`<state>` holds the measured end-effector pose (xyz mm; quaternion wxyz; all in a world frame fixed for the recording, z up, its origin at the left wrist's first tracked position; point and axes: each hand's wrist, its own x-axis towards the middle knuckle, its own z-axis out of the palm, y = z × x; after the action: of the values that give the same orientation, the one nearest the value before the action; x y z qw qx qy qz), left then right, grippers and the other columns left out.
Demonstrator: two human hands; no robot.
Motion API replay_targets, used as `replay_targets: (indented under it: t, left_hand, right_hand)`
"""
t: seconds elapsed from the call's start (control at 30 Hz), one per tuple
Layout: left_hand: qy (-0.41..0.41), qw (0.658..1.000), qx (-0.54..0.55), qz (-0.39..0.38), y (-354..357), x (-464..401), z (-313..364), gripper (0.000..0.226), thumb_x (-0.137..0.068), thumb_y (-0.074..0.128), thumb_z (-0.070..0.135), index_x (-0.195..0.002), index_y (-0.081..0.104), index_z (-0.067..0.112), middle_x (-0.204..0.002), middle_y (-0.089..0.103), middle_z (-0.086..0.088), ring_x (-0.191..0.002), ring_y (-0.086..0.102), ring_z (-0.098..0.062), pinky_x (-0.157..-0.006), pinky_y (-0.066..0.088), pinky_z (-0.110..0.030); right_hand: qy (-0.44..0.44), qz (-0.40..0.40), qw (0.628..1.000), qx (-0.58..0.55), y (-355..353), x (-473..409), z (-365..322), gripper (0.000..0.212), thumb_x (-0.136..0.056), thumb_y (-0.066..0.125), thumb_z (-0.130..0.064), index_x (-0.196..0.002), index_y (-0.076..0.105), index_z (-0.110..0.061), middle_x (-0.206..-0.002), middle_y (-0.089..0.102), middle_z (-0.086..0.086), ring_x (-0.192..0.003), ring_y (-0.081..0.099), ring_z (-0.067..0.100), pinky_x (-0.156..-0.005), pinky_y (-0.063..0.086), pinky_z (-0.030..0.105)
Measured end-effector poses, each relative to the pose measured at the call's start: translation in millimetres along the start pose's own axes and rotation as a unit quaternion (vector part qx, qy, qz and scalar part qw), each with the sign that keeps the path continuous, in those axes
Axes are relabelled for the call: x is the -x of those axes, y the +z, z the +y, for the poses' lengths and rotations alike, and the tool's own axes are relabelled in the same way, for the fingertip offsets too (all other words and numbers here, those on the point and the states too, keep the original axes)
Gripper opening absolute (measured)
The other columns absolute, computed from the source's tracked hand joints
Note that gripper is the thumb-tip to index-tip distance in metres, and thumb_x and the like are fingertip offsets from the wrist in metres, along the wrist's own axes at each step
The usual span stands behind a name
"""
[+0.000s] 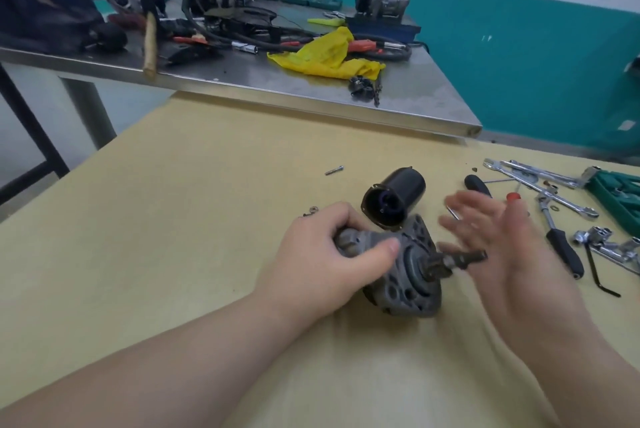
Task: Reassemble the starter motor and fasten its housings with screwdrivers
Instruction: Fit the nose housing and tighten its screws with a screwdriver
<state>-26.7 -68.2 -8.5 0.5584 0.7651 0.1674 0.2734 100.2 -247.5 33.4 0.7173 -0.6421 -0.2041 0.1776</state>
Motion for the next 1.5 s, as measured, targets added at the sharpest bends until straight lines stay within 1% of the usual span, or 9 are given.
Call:
replay_targets:
  t: [0.13, 0.27, 0.37, 0.47, 0.57, 0.67, 1.0, 1.27, 1.5]
  left_hand:
    - [0.004, 0.999, -0.043, -0.033, 3, -3, 6, 0.041, -0.07, 0.075, 0.071, -0.081, 0.062, 0.034, -0.067, 0.067, 0.018, -0.059, 0.061, 0.001, -0.053, 0.046, -0.019]
    - [0.005, 0.998, -0.042, -0.039, 2, -5, 11, 0.042, -0.068, 0.073, 0.075, -0.082, 0.062, 0.037, -0.064, 0.065, 0.018, -0.058, 0.058, 0.001, -0.055, 0.042, -0.021]
    - [0.013, 0.998, -0.045, -0.035, 1, -1, 12, 0.044, -0.066, 0.074, 0.077, -0.084, 0.062, 0.038, -0.066, 0.066, 0.018, -0.06, 0.061, 0.0, -0.057, 0.046, -0.026]
    - [0.021, 0.998, -0.057, -0.024, 0, 0, 13, 0.044, -0.067, 0.075, 0.079, -0.085, 0.063, 0.041, -0.074, 0.07, 0.019, -0.068, 0.067, 0.0, -0.058, 0.048, -0.026]
    - [0.051, 0.995, -0.081, -0.038, -3, 2, 14, 0.034, -0.072, 0.071, 0.079, -0.084, 0.058, 0.05, -0.08, 0.068, 0.027, -0.075, 0.067, 0.002, -0.057, 0.04, -0.015]
    - [0.075, 0.992, -0.096, -0.042, -4, 2, 13, 0.036, -0.075, 0.068, 0.079, -0.08, 0.054, 0.046, -0.081, 0.065, 0.028, -0.078, 0.065, 0.0, -0.057, 0.041, -0.019]
    - [0.074, 0.993, -0.088, -0.022, 0, -2, 11, 0.035, -0.074, 0.066, 0.08, -0.078, 0.053, 0.048, -0.075, 0.064, 0.025, -0.073, 0.063, -0.002, -0.054, 0.04, -0.018]
    - [0.078, 0.994, -0.074, -0.024, 0, -3, 10, 0.034, -0.076, 0.069, 0.075, -0.076, 0.054, 0.045, -0.074, 0.064, 0.025, -0.072, 0.063, -0.001, -0.055, 0.04, -0.014]
    - [0.069, 0.995, -0.058, -0.034, -1, -2, 10, 0.032, -0.076, 0.071, 0.076, -0.084, 0.06, 0.047, -0.08, 0.07, 0.02, -0.075, 0.068, -0.002, -0.058, 0.045, -0.015]
  right_hand:
    - [-0.106, 0.014, 0.993, 0.058, -14, -17, -32, 0.02, -0.105, 0.057, -0.019, -0.111, 0.076, -0.018, -0.108, 0.075, 0.01, -0.103, 0.068, 0.03, -0.093, 0.052, 0.05]
    - [-0.18, -0.108, 0.928, 0.309, 24, -44, -81, 0.015, -0.09, 0.074, -0.034, -0.103, 0.082, -0.034, -0.092, 0.081, -0.008, -0.084, 0.074, 0.006, -0.08, 0.058, 0.018]
    - [-0.185, -0.25, 0.811, 0.496, 82, -72, -96, 0.013, -0.096, 0.075, -0.029, -0.101, 0.082, -0.038, -0.091, 0.077, -0.028, -0.089, 0.068, -0.013, -0.076, 0.046, 0.002]
    - [-0.211, -0.348, 0.651, 0.641, 137, -95, -74, 0.017, -0.097, 0.071, -0.028, -0.109, 0.082, -0.035, -0.094, 0.075, -0.023, -0.089, 0.066, -0.002, -0.089, 0.054, 0.023]
    - [-0.228, -0.421, 0.495, 0.725, 171, -110, -39, 0.025, -0.096, 0.068, -0.025, -0.117, 0.078, -0.036, -0.091, 0.066, -0.019, -0.087, 0.061, 0.011, -0.072, 0.051, 0.03]
    - [-0.229, -0.445, 0.417, 0.759, 185, -122, -18, 0.028, -0.091, 0.069, -0.021, -0.114, 0.076, -0.035, -0.085, 0.062, -0.017, -0.083, 0.065, 0.016, -0.057, 0.041, 0.026]
    - [-0.124, -0.441, 0.503, 0.733, 182, -139, -3, 0.009, -0.085, 0.076, -0.022, -0.094, 0.075, -0.023, -0.095, 0.077, -0.004, -0.084, 0.067, 0.019, -0.067, 0.052, 0.027]
    - [-0.055, -0.4, 0.544, 0.735, 180, -133, 3, 0.029, -0.087, 0.074, -0.024, -0.106, 0.078, -0.002, -0.109, 0.079, 0.015, -0.076, 0.057, 0.023, -0.068, 0.048, 0.031]
    - [-0.133, -0.351, 0.63, 0.68, 163, -120, -49, 0.004, -0.085, 0.075, -0.021, -0.088, 0.074, -0.024, -0.084, 0.077, -0.005, -0.072, 0.067, 0.013, -0.056, 0.046, 0.026]
